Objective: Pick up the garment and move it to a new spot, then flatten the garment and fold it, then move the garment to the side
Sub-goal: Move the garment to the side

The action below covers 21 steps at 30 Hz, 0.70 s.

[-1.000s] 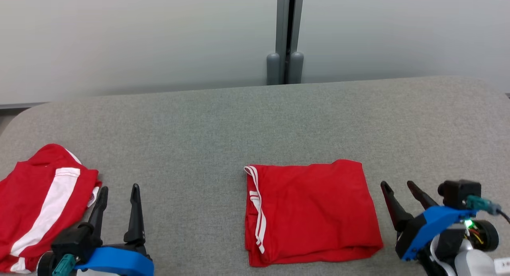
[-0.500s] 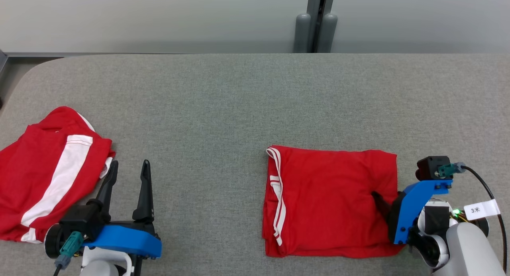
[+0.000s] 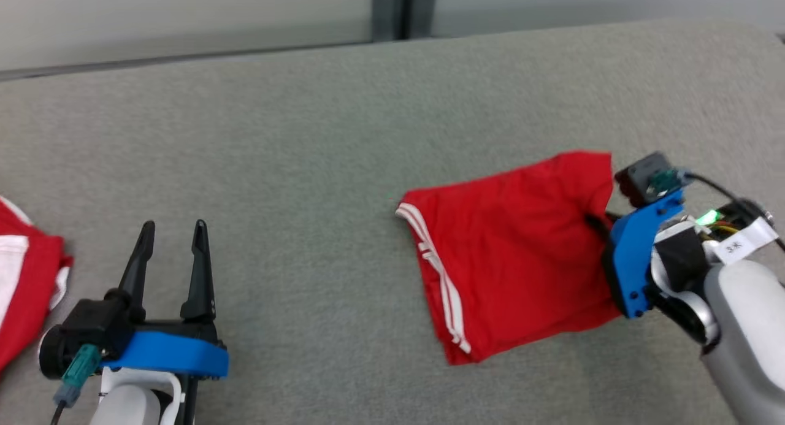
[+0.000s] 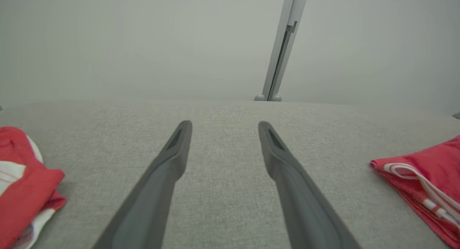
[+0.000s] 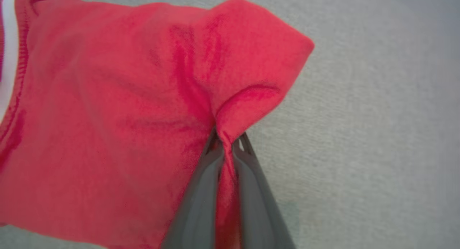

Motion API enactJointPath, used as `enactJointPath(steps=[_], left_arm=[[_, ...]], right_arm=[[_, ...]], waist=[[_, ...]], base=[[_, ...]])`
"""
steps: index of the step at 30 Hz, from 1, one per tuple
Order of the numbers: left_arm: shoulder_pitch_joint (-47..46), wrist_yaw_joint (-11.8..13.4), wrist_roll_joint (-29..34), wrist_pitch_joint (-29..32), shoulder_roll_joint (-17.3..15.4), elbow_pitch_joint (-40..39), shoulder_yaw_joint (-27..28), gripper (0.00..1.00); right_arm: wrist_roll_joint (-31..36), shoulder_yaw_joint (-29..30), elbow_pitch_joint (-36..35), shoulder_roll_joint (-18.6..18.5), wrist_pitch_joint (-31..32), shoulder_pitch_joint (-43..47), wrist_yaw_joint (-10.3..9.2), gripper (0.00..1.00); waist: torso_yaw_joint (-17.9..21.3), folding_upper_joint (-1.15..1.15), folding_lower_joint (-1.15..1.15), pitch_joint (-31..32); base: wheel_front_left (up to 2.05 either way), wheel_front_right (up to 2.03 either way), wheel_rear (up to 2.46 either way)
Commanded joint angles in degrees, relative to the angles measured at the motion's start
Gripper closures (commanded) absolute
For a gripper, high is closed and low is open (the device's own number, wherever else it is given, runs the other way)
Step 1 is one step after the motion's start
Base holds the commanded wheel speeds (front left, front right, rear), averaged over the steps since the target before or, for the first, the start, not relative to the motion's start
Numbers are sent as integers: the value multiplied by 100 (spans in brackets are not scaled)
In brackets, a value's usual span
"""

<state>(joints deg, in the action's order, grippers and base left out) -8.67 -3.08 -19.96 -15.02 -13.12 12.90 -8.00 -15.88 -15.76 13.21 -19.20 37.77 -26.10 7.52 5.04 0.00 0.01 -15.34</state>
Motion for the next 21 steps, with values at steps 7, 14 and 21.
enactJointPath(steps=[7, 14, 21], left_arm=[[-350, 58, 140, 37, -278, -466, 114, 0], [-619, 30, 283, 379, -563, -909, 55, 0], [-622, -11, 313, 628, -828, -1296, 67, 0]], right_arm=[[-270, -796, 259, -1445, -674, -1297, -3, 100], [-328, -767, 1057, -1772, -1679, -1997, -6, 100], [-486, -647, 1908, -1706, -2605, -2369, -2, 100]], waist=[[1060, 0, -1, -636], [1480, 0, -1, -1167], [1548, 0, -1, -1469]], base=[[0, 0, 0], [0, 0, 0], [0, 0, 0]])
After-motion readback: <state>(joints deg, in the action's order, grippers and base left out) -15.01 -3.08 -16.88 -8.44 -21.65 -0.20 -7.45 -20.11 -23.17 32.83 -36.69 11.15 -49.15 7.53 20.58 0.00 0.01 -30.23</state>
